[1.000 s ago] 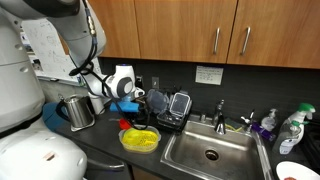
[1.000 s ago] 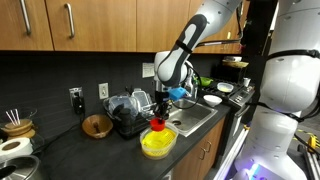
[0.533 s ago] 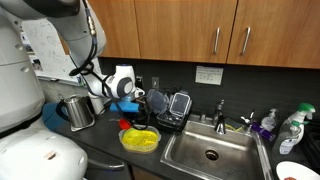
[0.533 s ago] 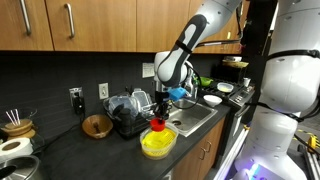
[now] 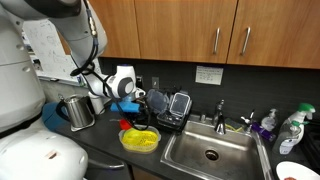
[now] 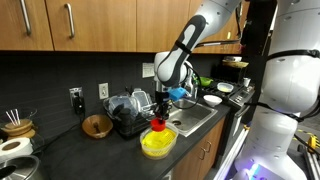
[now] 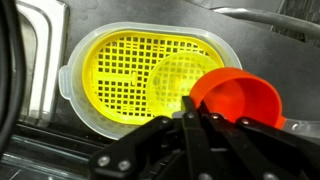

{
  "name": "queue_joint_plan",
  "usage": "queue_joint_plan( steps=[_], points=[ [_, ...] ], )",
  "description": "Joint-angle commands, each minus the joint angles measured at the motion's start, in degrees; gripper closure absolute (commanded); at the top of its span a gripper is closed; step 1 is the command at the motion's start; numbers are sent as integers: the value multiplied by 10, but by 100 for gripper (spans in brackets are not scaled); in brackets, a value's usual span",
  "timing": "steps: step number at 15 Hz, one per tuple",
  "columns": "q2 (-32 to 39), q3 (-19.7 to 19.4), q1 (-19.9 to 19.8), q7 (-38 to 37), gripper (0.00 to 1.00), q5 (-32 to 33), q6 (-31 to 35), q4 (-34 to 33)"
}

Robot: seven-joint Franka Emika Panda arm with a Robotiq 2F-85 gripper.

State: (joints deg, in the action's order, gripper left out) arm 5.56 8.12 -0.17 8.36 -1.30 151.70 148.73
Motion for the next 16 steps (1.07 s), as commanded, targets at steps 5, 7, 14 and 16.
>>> queue_joint_plan(
  steps=[5,7,14,16],
  points=[
    [54,-18,11,-1,99,-4,-26,-48],
    [68,-16,10,2,99,-6,-28,-57],
    [117,-7,-1,23,99,-27,-52,-97],
    [129,-6,-4,28,99,-36,-60,-107]
  ],
)
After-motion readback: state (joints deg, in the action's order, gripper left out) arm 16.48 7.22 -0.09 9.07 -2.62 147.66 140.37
